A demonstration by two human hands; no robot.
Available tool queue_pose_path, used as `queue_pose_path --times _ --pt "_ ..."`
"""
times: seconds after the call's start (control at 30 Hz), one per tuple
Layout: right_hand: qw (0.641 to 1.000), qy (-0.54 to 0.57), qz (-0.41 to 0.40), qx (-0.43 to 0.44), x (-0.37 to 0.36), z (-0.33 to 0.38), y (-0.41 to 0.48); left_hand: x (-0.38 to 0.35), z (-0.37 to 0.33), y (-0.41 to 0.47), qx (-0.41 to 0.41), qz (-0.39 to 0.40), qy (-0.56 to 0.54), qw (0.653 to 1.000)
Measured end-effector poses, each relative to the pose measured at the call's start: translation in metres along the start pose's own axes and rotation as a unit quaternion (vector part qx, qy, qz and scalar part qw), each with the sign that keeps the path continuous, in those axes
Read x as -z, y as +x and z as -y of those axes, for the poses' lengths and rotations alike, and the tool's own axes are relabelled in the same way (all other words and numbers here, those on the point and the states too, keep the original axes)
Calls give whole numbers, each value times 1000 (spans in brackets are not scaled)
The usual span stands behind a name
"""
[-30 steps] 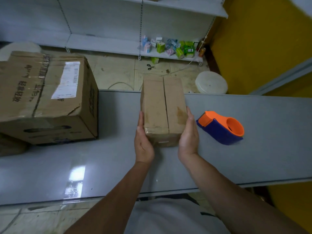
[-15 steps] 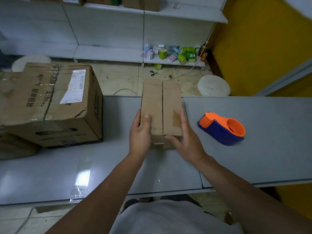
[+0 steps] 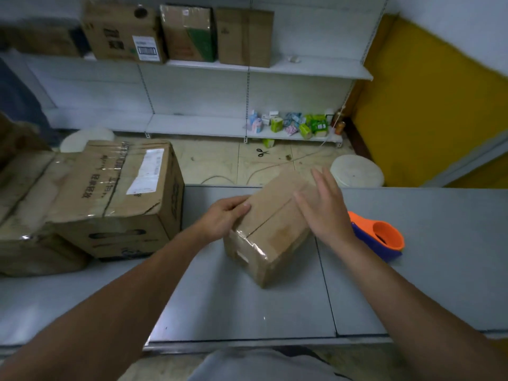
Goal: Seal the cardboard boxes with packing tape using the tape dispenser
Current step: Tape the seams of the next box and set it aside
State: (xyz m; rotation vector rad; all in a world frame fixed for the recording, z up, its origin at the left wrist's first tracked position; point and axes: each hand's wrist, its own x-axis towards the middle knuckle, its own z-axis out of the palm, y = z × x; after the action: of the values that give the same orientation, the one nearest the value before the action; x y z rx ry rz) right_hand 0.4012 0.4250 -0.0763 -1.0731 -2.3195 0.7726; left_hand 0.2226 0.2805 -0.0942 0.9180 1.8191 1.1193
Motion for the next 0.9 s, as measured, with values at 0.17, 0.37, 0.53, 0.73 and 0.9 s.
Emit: queue_pose_path --times 0.17,0.37,0.53,0.73,0.9 --pt "978 -133 157 -24 3 0 18 7 -18 15 -46 -20 315 948" --pt "956 -232 172 -45 -2 18 8 -55 -33 -5 -57 -36 482 874" --pt "972 -200 123 -23 9 7 18 -34 -15 6 -201 0 541 817" --pt "973 -132 179 -58 -9 -3 7 7 -14 29 -296 65 538 787" --pt "971 -172 159 -44 -6 -6 -13 -14 -23 30 -23 -76 488 869"
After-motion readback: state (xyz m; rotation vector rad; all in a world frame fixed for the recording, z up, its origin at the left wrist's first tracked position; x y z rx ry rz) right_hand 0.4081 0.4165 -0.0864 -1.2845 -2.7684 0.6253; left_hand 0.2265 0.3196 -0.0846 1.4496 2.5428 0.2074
